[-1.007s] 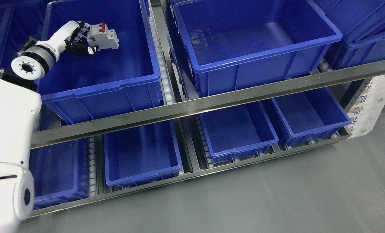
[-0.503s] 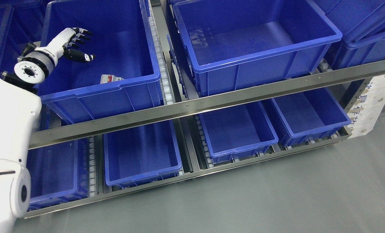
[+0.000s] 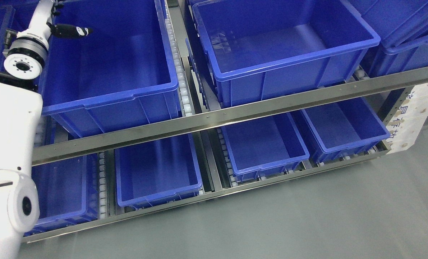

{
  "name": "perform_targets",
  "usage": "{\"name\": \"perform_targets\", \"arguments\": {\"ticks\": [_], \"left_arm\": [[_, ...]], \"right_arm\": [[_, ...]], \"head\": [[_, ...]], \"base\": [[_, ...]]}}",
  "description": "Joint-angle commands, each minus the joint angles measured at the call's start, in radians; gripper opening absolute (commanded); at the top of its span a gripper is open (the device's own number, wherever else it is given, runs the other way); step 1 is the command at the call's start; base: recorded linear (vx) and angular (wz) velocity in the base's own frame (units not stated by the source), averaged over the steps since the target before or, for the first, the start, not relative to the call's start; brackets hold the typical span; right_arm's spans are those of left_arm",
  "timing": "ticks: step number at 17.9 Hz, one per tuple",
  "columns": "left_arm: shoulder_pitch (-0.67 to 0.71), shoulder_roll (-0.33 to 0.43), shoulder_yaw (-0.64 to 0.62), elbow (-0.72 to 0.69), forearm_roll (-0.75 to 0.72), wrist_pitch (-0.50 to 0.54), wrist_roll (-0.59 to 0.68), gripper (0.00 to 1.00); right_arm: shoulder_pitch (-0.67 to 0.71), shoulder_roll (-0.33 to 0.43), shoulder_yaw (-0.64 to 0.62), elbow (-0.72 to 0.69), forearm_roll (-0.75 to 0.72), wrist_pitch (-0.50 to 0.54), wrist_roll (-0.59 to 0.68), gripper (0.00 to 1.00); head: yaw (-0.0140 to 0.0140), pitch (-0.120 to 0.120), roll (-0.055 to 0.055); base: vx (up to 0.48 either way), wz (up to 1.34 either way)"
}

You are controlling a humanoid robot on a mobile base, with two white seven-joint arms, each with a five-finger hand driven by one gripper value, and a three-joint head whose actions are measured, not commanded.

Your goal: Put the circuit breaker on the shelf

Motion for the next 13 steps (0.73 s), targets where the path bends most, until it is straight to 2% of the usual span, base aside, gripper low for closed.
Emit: {"name": "perform_targets", "arguments": {"ticks": [1, 2, 4, 7, 10, 13], "left_arm": [[0.141, -0.184, 0.412, -0.481, 0.144, 0.004, 0.016, 0.99], [0.206, -0.213, 0.406, -0.611, 0.144, 0.051, 0.014, 0.99], [0.296, -0.216, 0.398, -0.799, 0.146, 0.175, 0.011, 0.99], [0.432, -0.216, 0.291, -0.976, 0.144, 0.215, 0.013, 0.99], [0.511, -0.216, 0.254, -1.044, 0.144, 0.26, 0.016, 0.99], [0.522, -0.216, 0.255, -1.062, 0.144, 0.266, 0.016, 0.99]], "right_arm": [[0.0, -0.017, 0.02, 0.0, 0.0, 0.03, -0.001, 1.0], [0.0, -0.017, 0.02, 0.0, 0.0, 0.029, -0.001, 1.0], [0.0, -0.017, 0.02, 0.0, 0.0, 0.03, -0.001, 1.0], [0.0, -0.017, 0.02, 0.0, 0.0, 0.03, -0.001, 1.0], [0.0, -0.017, 0.02, 0.0, 0.0, 0.03, 0.001, 1.0], [0.0, -0.017, 0.02, 0.0, 0.0, 0.03, -0.001, 1.0]], "head": [[0.0, 0.0, 0.0], [0.0, 0.0, 0.0], [0.0, 0.0, 0.0], [0.0, 0.0, 0.0], [0.0, 0.0, 0.0], [0.0, 0.0, 0.0]], "base": [[-0.009, 0.02], [0.0, 0.0], [0.0, 0.0], [-0.002, 0.0], [-0.002, 0.0], [0.0, 0.0]]}}
